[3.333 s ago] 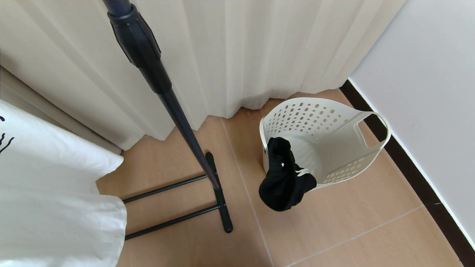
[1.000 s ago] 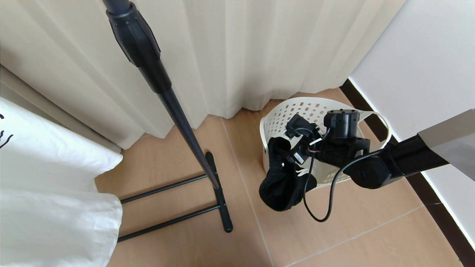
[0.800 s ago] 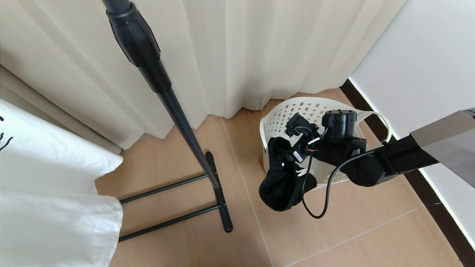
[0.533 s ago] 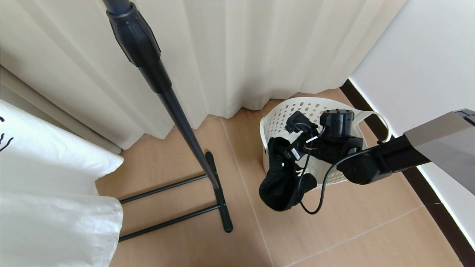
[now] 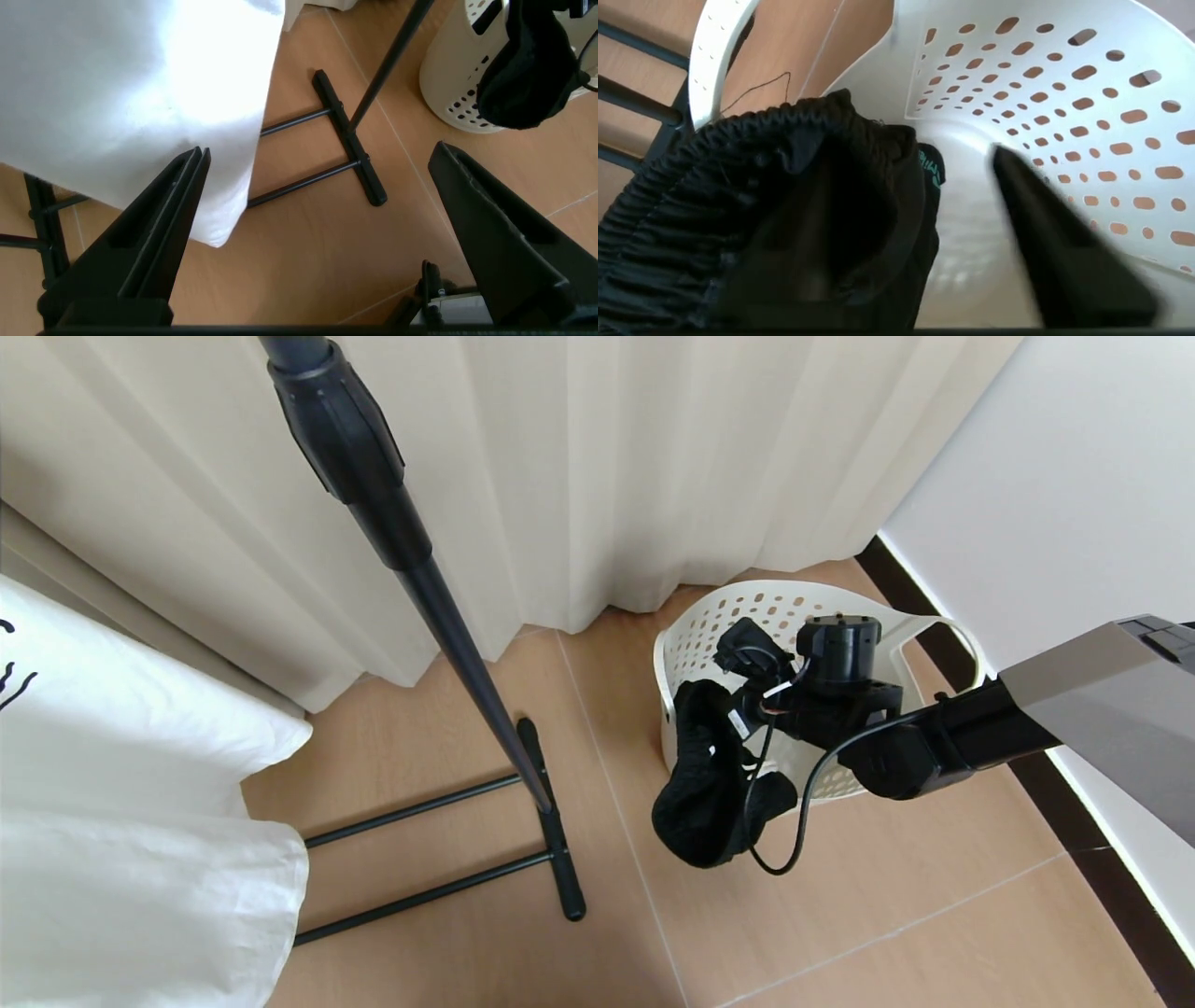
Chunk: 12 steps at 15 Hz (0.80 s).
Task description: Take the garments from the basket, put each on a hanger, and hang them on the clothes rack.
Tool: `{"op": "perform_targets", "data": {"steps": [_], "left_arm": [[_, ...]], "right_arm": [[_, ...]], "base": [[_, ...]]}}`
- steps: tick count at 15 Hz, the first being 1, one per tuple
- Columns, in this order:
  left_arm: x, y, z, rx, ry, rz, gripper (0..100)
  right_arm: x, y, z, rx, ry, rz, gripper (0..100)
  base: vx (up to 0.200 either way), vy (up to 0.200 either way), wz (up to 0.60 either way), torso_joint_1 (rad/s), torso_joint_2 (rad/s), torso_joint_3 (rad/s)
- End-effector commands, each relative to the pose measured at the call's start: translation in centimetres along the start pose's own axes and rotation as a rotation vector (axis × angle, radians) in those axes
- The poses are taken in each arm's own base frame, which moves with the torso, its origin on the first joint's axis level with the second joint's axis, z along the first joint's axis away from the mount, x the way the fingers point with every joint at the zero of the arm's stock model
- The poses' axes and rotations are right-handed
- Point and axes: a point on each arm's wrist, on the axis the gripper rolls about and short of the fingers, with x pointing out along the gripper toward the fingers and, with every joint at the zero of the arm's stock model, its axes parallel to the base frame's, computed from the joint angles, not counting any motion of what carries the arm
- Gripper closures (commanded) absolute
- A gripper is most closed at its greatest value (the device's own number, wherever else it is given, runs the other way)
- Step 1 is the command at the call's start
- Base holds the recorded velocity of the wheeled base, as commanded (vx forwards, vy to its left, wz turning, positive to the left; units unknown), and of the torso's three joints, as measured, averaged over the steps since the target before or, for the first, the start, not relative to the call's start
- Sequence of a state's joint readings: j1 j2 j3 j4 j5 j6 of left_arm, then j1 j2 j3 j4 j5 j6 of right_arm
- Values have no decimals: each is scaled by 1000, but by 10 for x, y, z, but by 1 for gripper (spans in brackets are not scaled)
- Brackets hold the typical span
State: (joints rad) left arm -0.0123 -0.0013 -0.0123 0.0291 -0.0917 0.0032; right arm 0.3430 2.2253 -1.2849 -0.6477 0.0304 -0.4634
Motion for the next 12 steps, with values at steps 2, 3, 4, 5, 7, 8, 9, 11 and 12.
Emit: {"op": "perform_targets", "data": {"steps": [2, 3, 4, 5, 7, 8, 9, 11, 12], "left_arm": [[0, 0, 0, 0, 1, 0, 0], [0, 0, 0, 0, 1, 0, 0], [0, 0, 0, 0, 1, 0, 0], [0, 0, 0, 0, 1, 0, 0], [0, 0, 0, 0, 1, 0, 0], [0, 0, 0, 0, 1, 0, 0], [0, 0, 0, 0, 1, 0, 0], [0, 0, 0, 0, 1, 0, 0], [0, 0, 0, 0, 1, 0, 0]], "right_arm": [[-3, -1, 3, 4, -10, -3, 100], [-6, -3, 6, 22, -15, -6, 100], [-15, -4, 10, 41, -20, -8, 100], [-39, -8, 20, 54, -44, -18, 100], [-85, -11, 38, 85, -127, -42, 100], [-140, -2, 62, 139, -225, -20, 100], [-180, 9, 75, 169, -287, 18, 100], [-238, 19, 88, 182, -383, 17, 100], [-262, 23, 94, 192, -410, -5, 100]], "base": [[0, 0, 0, 0, 0, 0], [0, 0, 0, 0, 0, 0], [0, 0, 0, 0, 0, 0], [0, 0, 0, 0, 0, 0], [0, 0, 0, 0, 0, 0], [0, 0, 0, 0, 0, 0], [0, 0, 0, 0, 0, 0], [0, 0, 0, 0, 0, 0], [0, 0, 0, 0, 0, 0]]}}
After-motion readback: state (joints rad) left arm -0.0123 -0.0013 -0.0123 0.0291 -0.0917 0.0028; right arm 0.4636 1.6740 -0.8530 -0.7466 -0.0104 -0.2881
